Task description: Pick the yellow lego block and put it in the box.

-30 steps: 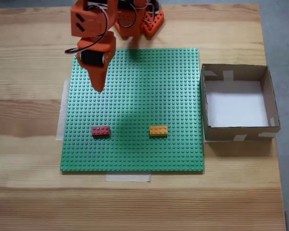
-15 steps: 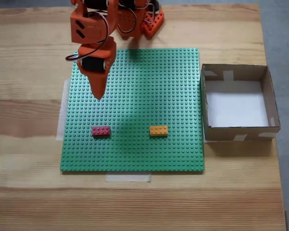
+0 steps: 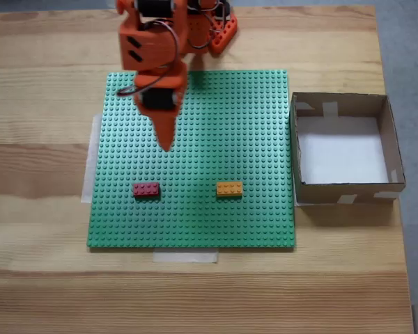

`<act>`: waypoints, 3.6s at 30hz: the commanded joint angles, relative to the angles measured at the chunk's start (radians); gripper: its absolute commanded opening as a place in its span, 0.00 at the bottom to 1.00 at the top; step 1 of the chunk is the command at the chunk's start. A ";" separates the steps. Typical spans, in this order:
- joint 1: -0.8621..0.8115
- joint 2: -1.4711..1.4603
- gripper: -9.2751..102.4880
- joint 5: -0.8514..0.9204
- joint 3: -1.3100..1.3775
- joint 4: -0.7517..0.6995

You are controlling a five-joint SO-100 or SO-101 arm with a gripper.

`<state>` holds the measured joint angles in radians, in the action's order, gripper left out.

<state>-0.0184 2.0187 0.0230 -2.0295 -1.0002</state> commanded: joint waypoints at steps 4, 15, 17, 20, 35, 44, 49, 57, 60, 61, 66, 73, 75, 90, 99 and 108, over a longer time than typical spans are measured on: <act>0.092 -0.003 0.13 -0.021 0.051 0.006; 0.227 -0.097 0.13 -0.043 0.086 0.018; 0.229 -0.133 0.13 -0.043 0.107 0.017; 0.233 -0.215 0.13 -0.049 0.170 0.005; 0.212 -0.569 0.25 -0.014 0.525 -0.192; 0.215 -0.692 0.29 -0.103 0.594 -0.236; 0.229 -0.721 0.28 -0.095 0.594 -0.235; 0.239 -0.747 0.28 -0.092 0.589 -0.227; 0.239 -0.753 0.28 -0.092 0.588 -0.221; 0.239 -0.758 0.28 -0.092 0.588 -0.218; 0.242 -0.765 0.28 -0.100 0.552 -0.175; 0.245 -0.781 0.25 -0.100 0.549 -0.166; 0.250 -0.790 0.25 -0.100 0.549 -0.166; 0.239 -0.792 0.19 -0.081 0.560 -0.164; 0.236 -0.785 0.14 -0.060 0.560 -0.161; 0.236 -0.755 0.11 -0.041 0.560 -0.179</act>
<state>0.2163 1.2149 -0.0261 -1.4849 -1.1674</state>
